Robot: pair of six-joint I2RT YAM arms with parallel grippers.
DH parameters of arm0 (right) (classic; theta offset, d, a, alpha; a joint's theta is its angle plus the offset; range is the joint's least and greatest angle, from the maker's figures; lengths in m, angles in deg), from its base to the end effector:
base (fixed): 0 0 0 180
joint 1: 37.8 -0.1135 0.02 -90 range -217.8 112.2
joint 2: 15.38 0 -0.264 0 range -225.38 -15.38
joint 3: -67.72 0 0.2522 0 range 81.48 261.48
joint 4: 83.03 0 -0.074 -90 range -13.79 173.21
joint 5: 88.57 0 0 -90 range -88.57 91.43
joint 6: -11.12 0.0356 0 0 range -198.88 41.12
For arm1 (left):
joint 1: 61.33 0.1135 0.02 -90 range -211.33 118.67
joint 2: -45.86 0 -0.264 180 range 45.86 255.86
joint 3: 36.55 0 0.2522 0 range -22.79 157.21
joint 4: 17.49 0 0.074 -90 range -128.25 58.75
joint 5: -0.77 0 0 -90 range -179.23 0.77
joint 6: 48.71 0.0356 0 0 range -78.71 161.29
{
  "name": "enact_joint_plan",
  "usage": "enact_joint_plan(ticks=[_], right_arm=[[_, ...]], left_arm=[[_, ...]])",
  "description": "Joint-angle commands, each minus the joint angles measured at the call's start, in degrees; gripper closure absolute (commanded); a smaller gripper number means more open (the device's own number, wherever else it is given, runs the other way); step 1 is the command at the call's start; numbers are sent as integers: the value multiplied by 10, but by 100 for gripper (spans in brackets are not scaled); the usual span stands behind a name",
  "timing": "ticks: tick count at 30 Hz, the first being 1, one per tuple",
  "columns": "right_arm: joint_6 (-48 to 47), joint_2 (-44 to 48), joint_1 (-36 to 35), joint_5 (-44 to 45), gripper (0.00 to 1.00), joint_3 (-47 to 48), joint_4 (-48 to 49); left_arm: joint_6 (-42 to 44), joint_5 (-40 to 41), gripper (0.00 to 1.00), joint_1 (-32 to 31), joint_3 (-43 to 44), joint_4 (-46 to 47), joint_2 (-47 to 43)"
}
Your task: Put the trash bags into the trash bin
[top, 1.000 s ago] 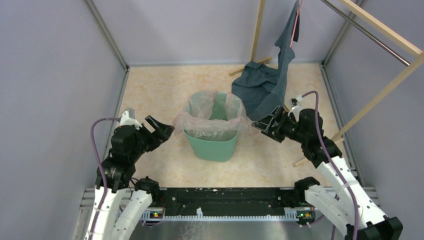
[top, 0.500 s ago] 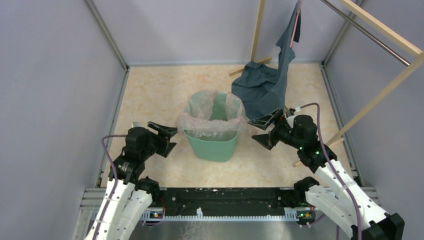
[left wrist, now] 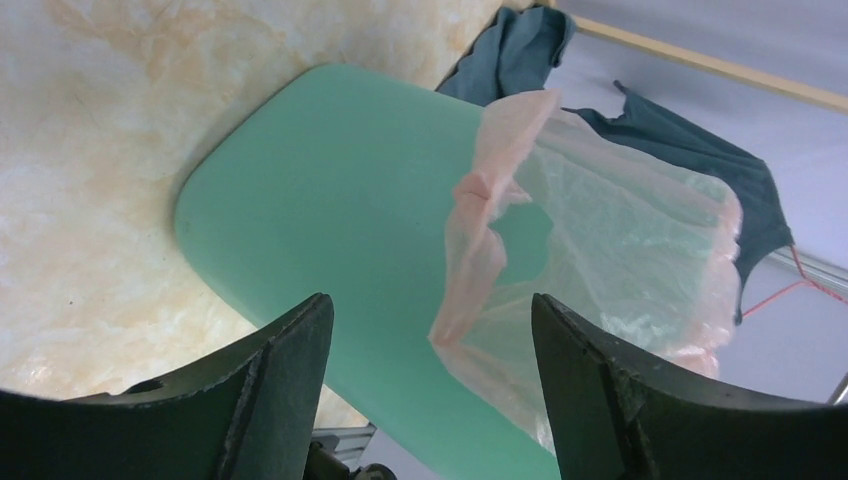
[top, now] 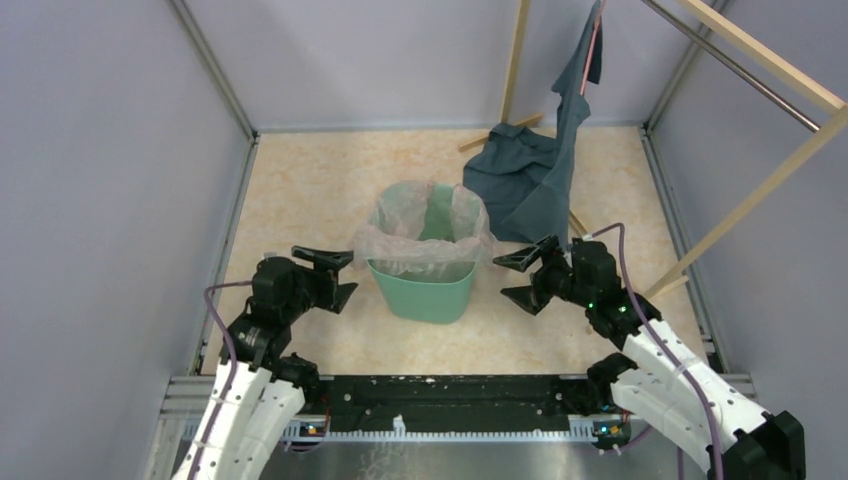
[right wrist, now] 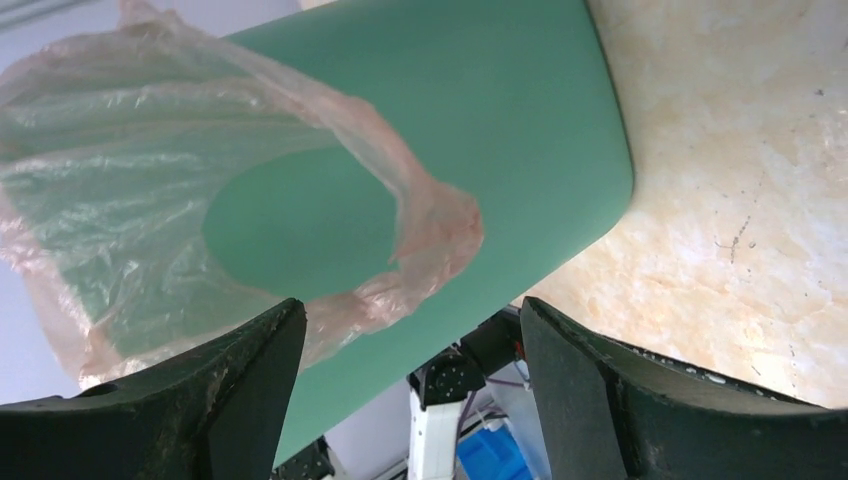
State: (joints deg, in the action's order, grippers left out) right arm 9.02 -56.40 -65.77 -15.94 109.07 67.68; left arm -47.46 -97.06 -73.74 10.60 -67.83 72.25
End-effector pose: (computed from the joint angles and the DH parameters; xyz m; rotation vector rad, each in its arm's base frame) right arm 0.1429 0.0879 0.2359 1.0275 2.2218 1.4157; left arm 0.1106 -0.0293 0.2663 -1.3609 1.8808 -1.1442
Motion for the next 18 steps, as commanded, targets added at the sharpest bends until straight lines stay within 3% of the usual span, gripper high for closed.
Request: enact_joint_plan(ticks=[1,5,8,10,13,14,18], right_arm=[[25,-23,-5,22,23,4,55],[25,-60,-6,21,32,14,76],[25,-74,-9,15,53,12,85],[25,-75,-11,8,77,6,88],[11,-58,-13,0,96,2,68],[0,-49,-13,-1,100,0,60],[-38,-11,-13,-12,100,-11,14]], left_arm=[[-23,-31,24,3,-8,70,43],[-17,-44,41,3,-11,101,67],[-11,-54,58,3,-24,111,70],[-4,-53,74,3,-35,114,61],[40,-41,99,3,-31,101,38],[62,-35,100,3,-23,83,30],[141,-14,100,3,-4,15,-9]])
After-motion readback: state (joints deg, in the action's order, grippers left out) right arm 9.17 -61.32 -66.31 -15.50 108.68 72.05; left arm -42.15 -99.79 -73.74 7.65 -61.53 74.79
